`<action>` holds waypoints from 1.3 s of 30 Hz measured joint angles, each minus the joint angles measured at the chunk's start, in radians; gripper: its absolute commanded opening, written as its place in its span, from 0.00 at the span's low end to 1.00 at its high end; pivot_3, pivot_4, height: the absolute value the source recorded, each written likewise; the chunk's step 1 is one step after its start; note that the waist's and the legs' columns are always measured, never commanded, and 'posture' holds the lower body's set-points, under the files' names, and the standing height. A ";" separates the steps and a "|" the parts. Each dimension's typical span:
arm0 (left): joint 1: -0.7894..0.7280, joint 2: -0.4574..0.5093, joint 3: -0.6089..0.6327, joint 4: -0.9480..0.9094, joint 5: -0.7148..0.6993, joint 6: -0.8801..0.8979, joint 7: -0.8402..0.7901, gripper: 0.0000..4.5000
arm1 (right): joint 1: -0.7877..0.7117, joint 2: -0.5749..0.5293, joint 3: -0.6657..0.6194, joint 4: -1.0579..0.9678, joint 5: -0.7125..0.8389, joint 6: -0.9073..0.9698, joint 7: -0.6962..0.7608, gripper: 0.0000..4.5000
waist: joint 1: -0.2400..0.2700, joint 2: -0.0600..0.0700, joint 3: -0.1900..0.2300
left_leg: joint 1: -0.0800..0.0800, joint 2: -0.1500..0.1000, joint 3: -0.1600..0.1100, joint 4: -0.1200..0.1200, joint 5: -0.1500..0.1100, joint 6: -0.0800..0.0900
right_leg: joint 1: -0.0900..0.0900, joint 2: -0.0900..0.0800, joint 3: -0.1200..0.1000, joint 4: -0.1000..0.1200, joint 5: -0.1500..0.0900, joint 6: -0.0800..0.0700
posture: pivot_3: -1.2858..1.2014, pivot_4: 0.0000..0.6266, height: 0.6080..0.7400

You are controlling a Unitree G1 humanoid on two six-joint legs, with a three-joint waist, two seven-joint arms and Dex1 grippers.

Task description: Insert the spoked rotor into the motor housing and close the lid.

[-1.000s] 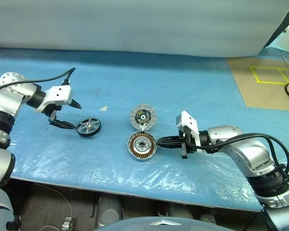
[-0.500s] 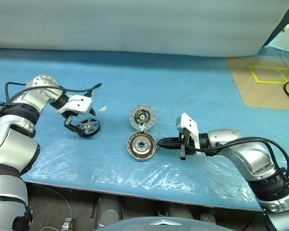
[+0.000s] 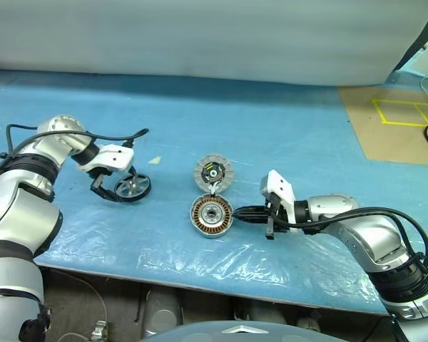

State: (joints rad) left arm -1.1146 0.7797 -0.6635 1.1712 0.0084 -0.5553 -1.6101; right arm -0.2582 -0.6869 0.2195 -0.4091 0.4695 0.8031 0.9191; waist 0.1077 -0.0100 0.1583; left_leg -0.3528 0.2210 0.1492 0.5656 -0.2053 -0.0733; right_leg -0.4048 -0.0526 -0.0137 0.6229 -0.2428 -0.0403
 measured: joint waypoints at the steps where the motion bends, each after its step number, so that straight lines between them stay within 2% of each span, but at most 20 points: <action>1: 0.003 -0.005 0.005 -0.001 0.000 0.000 0.000 1.00 | 0.001 0.000 0.000 -0.001 0.000 0.002 -0.002 0.00 | 0.000 0.000 0.000 | 0.000 0.000 0.000 0.000 0.000 0.000 | 0.000 0.000 0.000 0.000 0.000 0.000 | 0.52 0.24 1.00; 17: 0.004 -0.003 0.020 0.017 0.032 -0.004 0.000 1.00 | 0.024 -0.001 0.012 -0.006 -0.001 0.007 -0.021 0.00 | -0.002 0.000 0.000 | 0.000 0.000 0.000 0.000 0.000 0.000 | 0.000 0.000 0.000 0.000 0.000 0.000 | 0.52 0.24 1.00; 21: 0.003 0.008 0.019 0.013 0.010 0.014 0.000 0.81 | 0.031 -0.003 0.014 -0.019 -0.001 0.008 -0.024 0.00 | -0.002 0.000 0.000 | 0.000 0.000 0.000 0.000 0.000 0.000 | 0.000 0.000 0.000 0.000 0.000 0.000 | 0.52 0.24 1.00; 24: 0.000 0.032 0.002 -0.007 -0.018 0.033 0.000 0.60 | 0.031 -0.004 0.019 -0.023 -0.001 0.009 -0.026 0.00 | -0.003 0.000 0.000 | 0.000 0.000 0.000 0.000 0.000 0.000 | 0.000 0.000 0.000 0.000 0.000 0.000 | 0.52 0.24 1.00; 32: -0.013 0.081 -0.054 -0.039 -0.069 0.066 0.000 0.60 | 0.029 -0.004 0.027 -0.023 -0.001 0.010 -0.028 0.00 | -0.002 0.000 0.000 | 0.000 0.000 0.000 0.000 0.000 0.000 | 0.000 0.000 0.000 0.000 0.000 0.000 | 0.52 0.24 1.00; 39: -0.013 0.068 -0.056 -0.037 -0.076 0.060 0.000 0.60 | 0.025 0.003 0.031 -0.023 -0.005 0.011 -0.033 0.00 | -0.002 0.000 0.000 | 0.000 0.000 0.000 0.000 0.000 0.000 | 0.000 0.000 0.000 0.000 0.000 0.000 | 0.52 0.24 1.00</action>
State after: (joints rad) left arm -1.1276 0.8477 -0.7192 1.1339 -0.0674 -0.4955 -1.6103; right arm -0.2329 -0.6843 0.2503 -0.4318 0.4646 0.8136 0.8857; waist 0.1061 -0.0101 0.1584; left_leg -0.3524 0.2211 0.1491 0.5656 -0.2054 -0.0734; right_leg -0.4047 -0.0526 -0.0137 0.6232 -0.2428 -0.0403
